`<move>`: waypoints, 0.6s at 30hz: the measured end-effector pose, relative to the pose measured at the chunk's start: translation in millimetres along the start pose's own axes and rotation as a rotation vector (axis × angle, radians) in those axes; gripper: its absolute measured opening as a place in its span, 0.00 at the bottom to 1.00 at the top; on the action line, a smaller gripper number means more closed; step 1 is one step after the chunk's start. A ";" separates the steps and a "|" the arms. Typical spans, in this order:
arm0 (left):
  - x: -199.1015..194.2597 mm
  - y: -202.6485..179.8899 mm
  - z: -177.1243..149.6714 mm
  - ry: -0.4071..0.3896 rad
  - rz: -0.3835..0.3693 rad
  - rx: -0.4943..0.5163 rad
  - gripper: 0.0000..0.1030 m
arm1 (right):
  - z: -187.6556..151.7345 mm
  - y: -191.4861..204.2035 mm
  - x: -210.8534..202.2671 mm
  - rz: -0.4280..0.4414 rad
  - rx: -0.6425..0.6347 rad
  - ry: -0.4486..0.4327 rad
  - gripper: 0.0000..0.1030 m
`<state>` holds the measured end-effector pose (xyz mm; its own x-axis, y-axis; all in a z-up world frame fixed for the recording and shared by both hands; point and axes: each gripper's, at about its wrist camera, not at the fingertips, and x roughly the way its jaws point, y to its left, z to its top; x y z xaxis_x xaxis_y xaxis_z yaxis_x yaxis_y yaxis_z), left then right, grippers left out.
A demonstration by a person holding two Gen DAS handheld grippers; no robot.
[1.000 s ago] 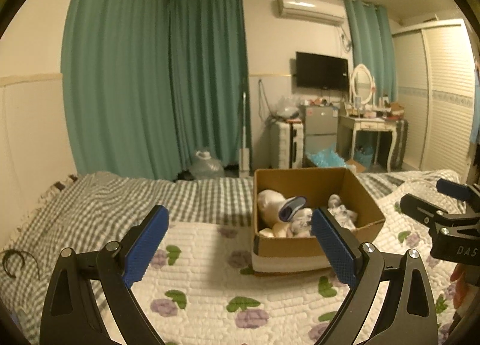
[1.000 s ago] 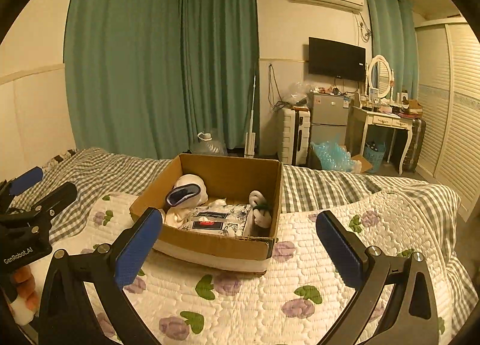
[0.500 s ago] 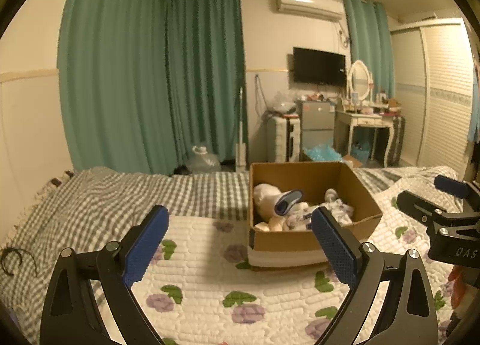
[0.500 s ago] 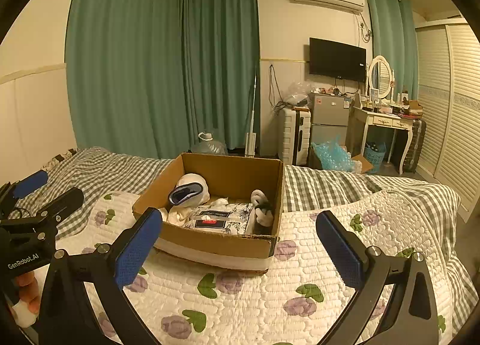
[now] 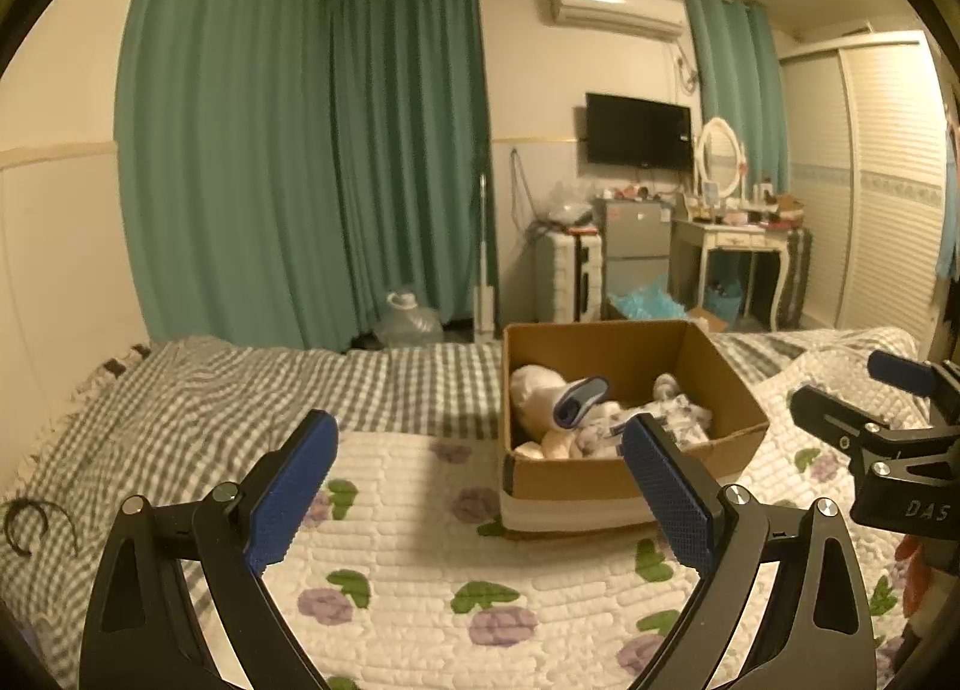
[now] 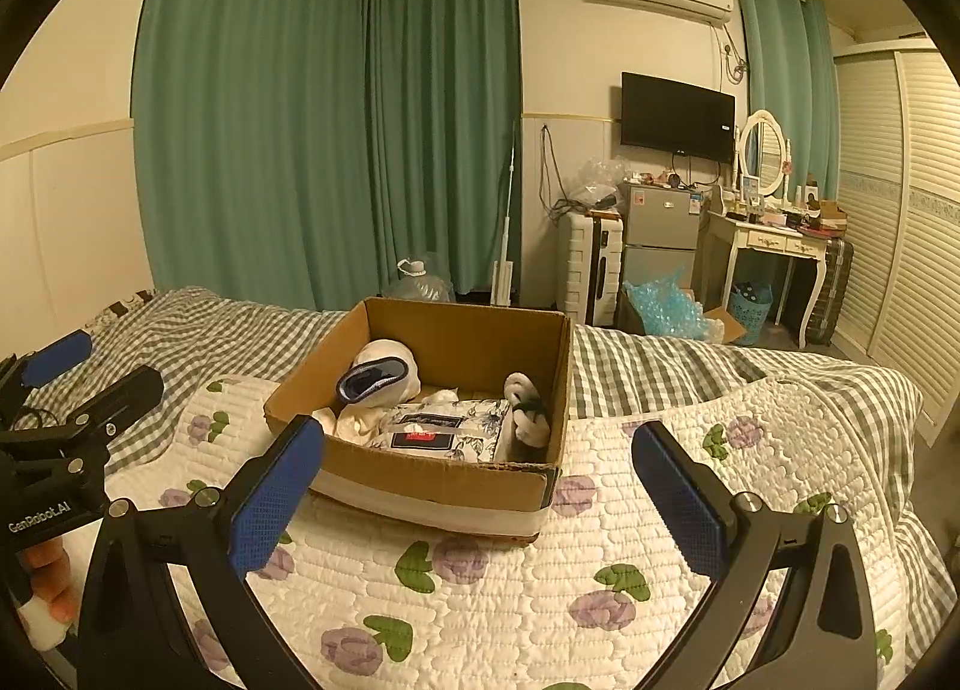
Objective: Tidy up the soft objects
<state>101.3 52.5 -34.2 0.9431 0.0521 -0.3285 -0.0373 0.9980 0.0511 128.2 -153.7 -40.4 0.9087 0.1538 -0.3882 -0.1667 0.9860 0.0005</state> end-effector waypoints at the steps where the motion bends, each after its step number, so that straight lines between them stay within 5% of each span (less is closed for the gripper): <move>1: 0.4 0.4 -1.0 0.001 0.001 -0.002 0.95 | 0.0 0.0 0.0 -0.002 -0.001 0.000 1.00; 18: 2.3 4.0 -3.9 0.010 -0.005 -0.006 0.95 | -3.2 -2.7 2.2 -0.006 0.014 0.002 1.00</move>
<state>102.0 56.7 -38.5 0.9400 0.0476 -0.3379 -0.0349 0.9984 0.0436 129.3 -156.3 -44.2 0.9087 0.1475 -0.3904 -0.1558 0.9877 0.0105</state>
